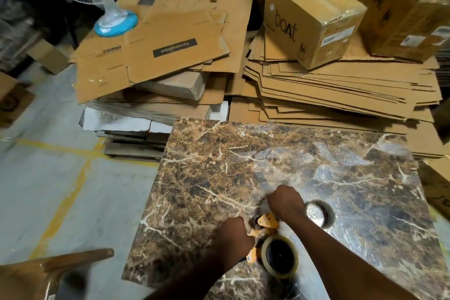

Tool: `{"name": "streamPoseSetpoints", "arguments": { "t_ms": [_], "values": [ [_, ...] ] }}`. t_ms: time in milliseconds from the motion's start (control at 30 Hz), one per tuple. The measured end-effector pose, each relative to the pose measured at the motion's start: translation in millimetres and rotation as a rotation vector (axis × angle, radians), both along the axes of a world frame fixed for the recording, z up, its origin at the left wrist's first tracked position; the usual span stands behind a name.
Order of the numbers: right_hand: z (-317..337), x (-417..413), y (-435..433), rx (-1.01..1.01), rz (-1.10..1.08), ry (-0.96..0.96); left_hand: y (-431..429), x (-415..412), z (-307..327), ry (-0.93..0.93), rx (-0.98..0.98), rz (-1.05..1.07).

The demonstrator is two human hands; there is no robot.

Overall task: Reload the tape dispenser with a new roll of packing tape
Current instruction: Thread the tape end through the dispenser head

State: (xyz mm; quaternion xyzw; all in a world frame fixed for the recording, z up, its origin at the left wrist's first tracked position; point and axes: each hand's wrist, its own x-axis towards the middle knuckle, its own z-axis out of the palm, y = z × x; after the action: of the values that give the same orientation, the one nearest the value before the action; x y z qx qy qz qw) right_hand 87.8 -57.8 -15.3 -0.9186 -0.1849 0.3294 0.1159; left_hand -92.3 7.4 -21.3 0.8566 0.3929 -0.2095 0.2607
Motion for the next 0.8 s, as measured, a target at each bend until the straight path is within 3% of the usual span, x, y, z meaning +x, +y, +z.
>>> {"name": "streamPoseSetpoints", "arguments": {
  "t_ms": [567,800],
  "values": [
    [11.5,-1.9,-22.2,0.047,-0.126,0.135,-14.5,-5.8,-5.5,-0.109,0.106,-0.161],
    [8.2,-4.4,-23.8,0.032,-0.158,0.125,-11.5,-1.8,-6.6,-0.13,0.129,-0.41]
  ]
}}
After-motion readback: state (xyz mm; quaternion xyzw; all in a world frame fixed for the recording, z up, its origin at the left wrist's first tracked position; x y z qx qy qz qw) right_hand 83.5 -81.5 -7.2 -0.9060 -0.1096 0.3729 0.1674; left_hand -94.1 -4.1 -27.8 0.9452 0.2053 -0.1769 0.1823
